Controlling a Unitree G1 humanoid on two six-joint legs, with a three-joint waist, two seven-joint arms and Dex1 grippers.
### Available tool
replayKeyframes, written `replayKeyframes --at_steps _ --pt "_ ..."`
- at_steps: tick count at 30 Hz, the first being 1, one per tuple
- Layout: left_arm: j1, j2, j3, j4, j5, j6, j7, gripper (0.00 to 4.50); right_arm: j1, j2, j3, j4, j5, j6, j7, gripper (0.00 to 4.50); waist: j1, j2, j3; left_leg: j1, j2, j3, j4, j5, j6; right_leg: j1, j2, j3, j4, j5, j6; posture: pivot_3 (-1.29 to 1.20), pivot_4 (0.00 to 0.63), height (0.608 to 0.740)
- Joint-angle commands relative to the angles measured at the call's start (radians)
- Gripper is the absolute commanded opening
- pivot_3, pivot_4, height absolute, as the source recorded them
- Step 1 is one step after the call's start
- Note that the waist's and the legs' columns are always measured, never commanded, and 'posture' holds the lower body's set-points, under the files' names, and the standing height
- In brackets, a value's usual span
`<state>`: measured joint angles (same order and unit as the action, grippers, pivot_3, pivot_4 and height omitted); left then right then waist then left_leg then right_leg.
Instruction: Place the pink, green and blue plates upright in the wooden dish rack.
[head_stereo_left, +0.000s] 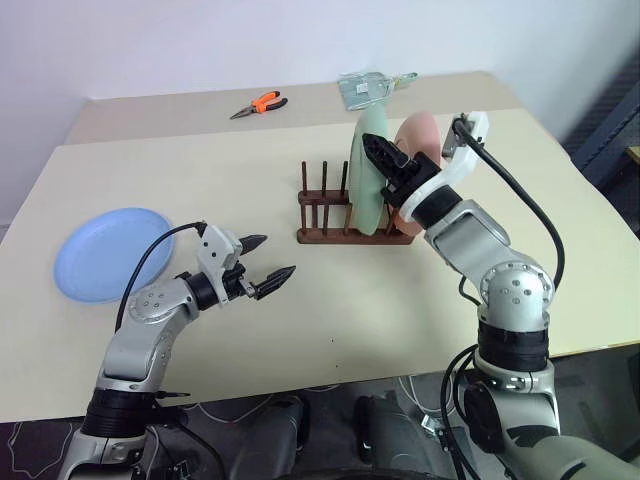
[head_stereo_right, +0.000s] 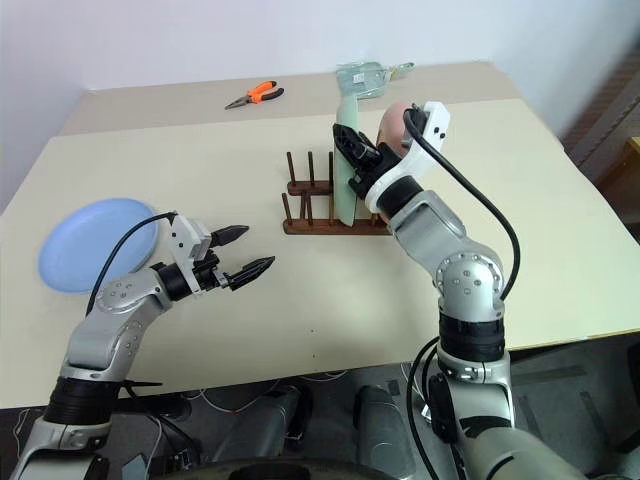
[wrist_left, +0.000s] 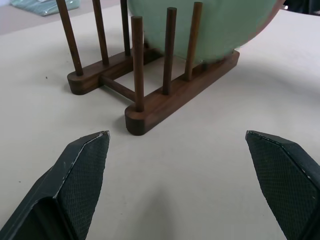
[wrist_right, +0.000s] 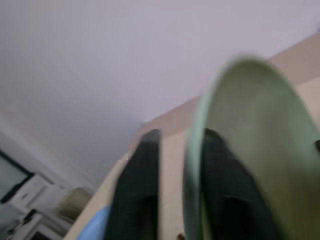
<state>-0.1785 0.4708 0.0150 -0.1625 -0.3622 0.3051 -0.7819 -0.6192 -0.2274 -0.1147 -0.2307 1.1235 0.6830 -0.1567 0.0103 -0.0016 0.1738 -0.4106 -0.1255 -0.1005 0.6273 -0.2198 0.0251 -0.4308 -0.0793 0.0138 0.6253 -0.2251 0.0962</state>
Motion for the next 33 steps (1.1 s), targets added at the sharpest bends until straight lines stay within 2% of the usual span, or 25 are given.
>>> replayKeyframes --at_steps 1,2,5,9,12,14,16,18,20,26,28,32,33 --pt "-0.001 0.005 0.001 -0.040 -0.004 0.001 0.007 4.50 -0.065 -0.054 0.032 -0.020 -0.129 -0.027 0.092 3.09 0.000 0.000 0.000 0.000 0.000 0.000 0.000 0.000 0.000 0.000 0.000 0.000 0.000 0.000 0.000 0.00 0.150 0.729" --pt "-0.001 0.005 0.002 -0.041 -0.004 0.003 0.009 4.50 -0.075 -0.075 0.049 -0.023 -0.177 -0.038 0.120 3.58 0.000 0.000 0.000 0.000 0.000 0.000 0.000 0.000 0.000 0.000 0.000 0.000 0.000 0.001 0.001 0.00 0.150 0.729" --pt "0.004 0.004 0.022 -0.043 -0.030 0.033 0.013 4.50 -0.114 -0.160 0.112 -0.037 -0.354 -0.100 0.226 3.58 0.000 0.000 0.000 0.000 0.000 0.000 0.000 0.000 0.000 0.000 0.000 0.000 0.000 0.001 0.001 0.00 0.150 0.729" --pt "-0.023 -0.017 0.108 -0.020 -0.061 0.050 0.098 4.50 -0.169 -0.248 0.148 -0.022 -0.539 -0.203 0.339 3.58 0.000 0.000 0.001 0.000 0.000 0.000 0.000 0.000 0.000 0.000 0.000 0.000 0.000 0.001 0.001 0.00 0.150 0.729" --pt "-0.070 -0.033 0.205 0.047 0.001 0.044 0.288 4.50 -0.199 -0.299 0.189 -0.038 -0.625 -0.275 0.476 4.47 0.000 0.000 0.001 0.000 0.000 0.000 0.000 0.000 0.000 0.000 0.000 -0.001 0.000 0.001 0.002 0.00 0.150 0.729" --pt "-0.101 -0.033 0.290 0.079 0.065 0.050 0.465 4.50 -0.204 -0.327 0.248 -0.080 -0.662 -0.304 0.588 4.47 -0.002 0.000 0.001 0.000 0.000 0.000 0.000 0.000 0.000 0.000 0.000 -0.001 0.000 0.001 0.002 0.00 0.150 0.729" --pt "-0.116 -0.030 0.332 0.083 0.113 0.063 0.575 4.50 -0.195 -0.335 0.283 -0.105 -0.679 -0.310 0.661 4.47 -0.006 -0.001 0.001 0.000 0.000 0.000 0.000 0.000 0.000 -0.001 0.000 -0.001 0.000 0.001 0.002 0.00 0.150 0.729" --pt "-0.132 -0.023 0.454 0.091 0.190 0.188 0.801 4.50 -0.166 -0.332 0.349 -0.116 -0.734 -0.350 0.727 4.47 -0.006 -0.002 0.001 0.000 0.000 0.000 0.000 -0.001 -0.001 -0.001 0.000 0.000 0.000 0.001 0.002 0.00 0.150 0.729" --pt "-0.133 -0.038 0.559 0.070 0.213 0.294 0.951 4.50 -0.145 -0.316 0.381 -0.106 -0.771 -0.379 0.762 4.47 -0.008 -0.005 0.001 0.000 0.000 0.000 0.000 -0.001 -0.001 -0.001 0.001 0.000 0.001 0.001 0.002 0.00 0.150 0.729" --pt "-0.072 -0.095 0.682 -0.063 0.166 0.522 1.022 4.50 -0.119 -0.249 0.405 -0.050 -0.831 -0.420 0.811 4.47 0.008 -0.008 0.001 0.000 0.000 0.000 0.003 -0.002 -0.004 0.000 0.000 -0.001 0.003 0.001 0.003 0.00 0.150 0.729" --pt "-0.093 -0.166 0.770 -0.087 0.073 0.614 1.032 4.50 -0.112 -0.233 0.406 -0.034 -0.844 -0.429 0.828 4.47 0.011 -0.010 0.001 0.000 0.000 -0.003 0.005 -0.002 -0.005 -0.001 0.000 -0.004 0.003 0.001 0.002 0.00 0.150 0.729" --pt "-0.140 -0.241 0.879 -0.095 -0.034 0.710 1.049 4.50 -0.103 -0.207 0.400 -0.023 -0.867 -0.440 0.844 4.47 0.005 -0.013 0.000 0.001 0.000 -0.003 0.005 -0.002 -0.006 0.001 0.000 -0.004 0.003 0.001 0.002 0.00 0.150 0.729" --pt "-0.153 -0.255 0.905 -0.089 -0.064 0.724 1.051 3.94 -0.100 -0.202 0.398 -0.022 -0.873 -0.442 0.845 4.50 0.003 -0.013 0.000 0.001 0.000 -0.003 0.004 -0.002 -0.006 0.002 0.000 -0.005 0.003 0.001 0.002 0.00 0.150 0.729"
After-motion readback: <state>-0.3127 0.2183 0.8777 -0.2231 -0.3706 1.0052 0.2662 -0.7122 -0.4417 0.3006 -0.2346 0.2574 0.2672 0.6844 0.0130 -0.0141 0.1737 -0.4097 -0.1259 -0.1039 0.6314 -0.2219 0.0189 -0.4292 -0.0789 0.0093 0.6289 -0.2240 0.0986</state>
